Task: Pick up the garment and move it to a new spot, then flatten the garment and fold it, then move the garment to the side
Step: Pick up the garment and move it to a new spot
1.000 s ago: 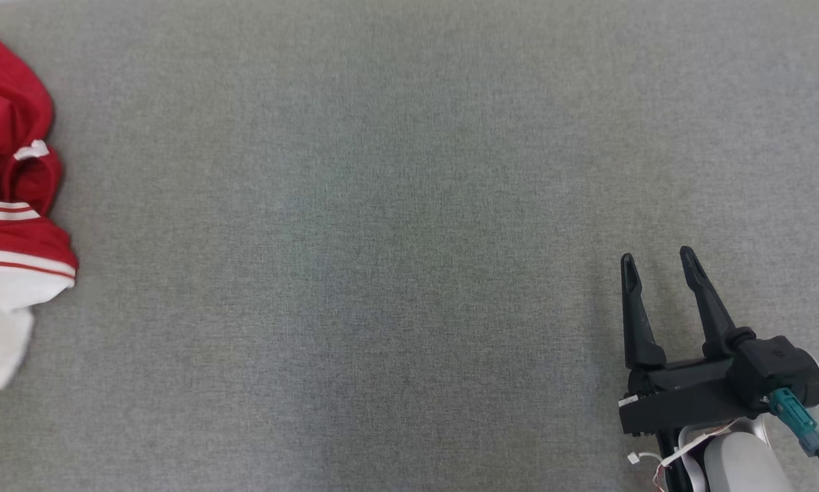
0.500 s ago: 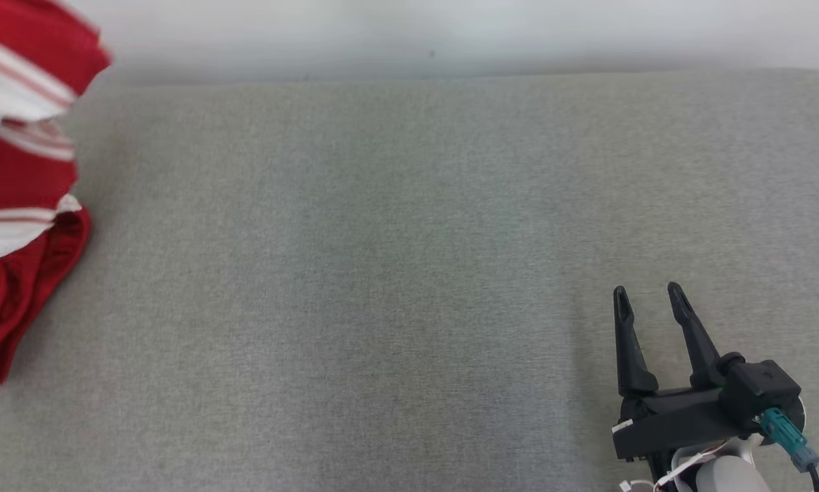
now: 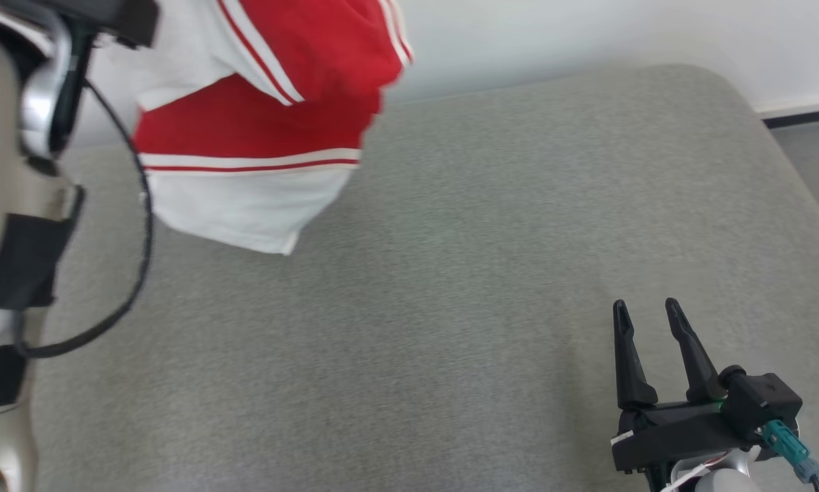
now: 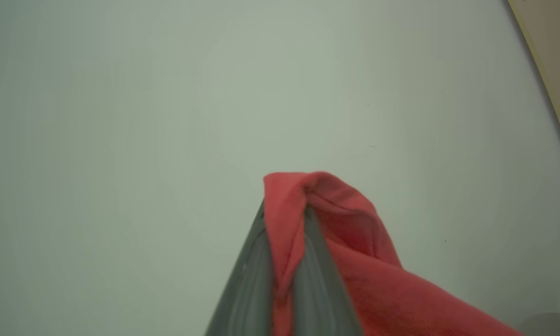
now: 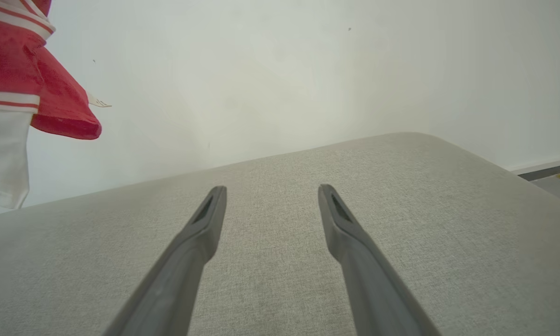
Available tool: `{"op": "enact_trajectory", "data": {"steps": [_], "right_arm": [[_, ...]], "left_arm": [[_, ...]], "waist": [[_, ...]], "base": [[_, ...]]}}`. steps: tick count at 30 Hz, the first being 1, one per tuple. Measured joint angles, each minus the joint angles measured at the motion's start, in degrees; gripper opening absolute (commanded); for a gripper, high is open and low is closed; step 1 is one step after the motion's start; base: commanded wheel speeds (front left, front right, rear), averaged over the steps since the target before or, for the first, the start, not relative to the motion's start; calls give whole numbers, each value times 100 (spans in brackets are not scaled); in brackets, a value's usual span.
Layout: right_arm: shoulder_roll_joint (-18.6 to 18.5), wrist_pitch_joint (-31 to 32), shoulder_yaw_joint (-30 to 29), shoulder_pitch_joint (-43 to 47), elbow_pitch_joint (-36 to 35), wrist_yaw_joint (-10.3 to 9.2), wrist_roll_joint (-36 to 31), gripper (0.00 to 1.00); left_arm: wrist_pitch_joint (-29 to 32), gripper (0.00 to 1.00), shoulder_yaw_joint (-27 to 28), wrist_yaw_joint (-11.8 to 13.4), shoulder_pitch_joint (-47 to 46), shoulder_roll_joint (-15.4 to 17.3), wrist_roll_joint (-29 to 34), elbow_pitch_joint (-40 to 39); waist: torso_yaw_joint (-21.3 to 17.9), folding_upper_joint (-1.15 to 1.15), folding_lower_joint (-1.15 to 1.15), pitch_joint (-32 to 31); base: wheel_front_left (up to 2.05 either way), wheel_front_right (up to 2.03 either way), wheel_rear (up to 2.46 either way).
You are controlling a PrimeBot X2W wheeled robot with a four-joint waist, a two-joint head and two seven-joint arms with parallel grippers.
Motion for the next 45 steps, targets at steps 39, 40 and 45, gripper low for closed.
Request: {"op": "enact_trajectory", "data": {"steps": [39,40,45], "right_arm": [[4,0,-211,40,174,0,-246,100],[3,0,-219,75,175,0,-257,100],[3,0,-250,137,186,0,-301,100]], "left_arm": [[-1261,100,-836,560,3714,-1157,-461,884],[-1261,100,-828,579,3778,-1132,-461,755],[-1282,100,-579,776,4120,-809,-475,166]], "waist": [[210,0,1,84],[257,0,1,55],[509,0,0,-105]], "base": [[0,0,0],[0,0,0],[0,0,0]]}}
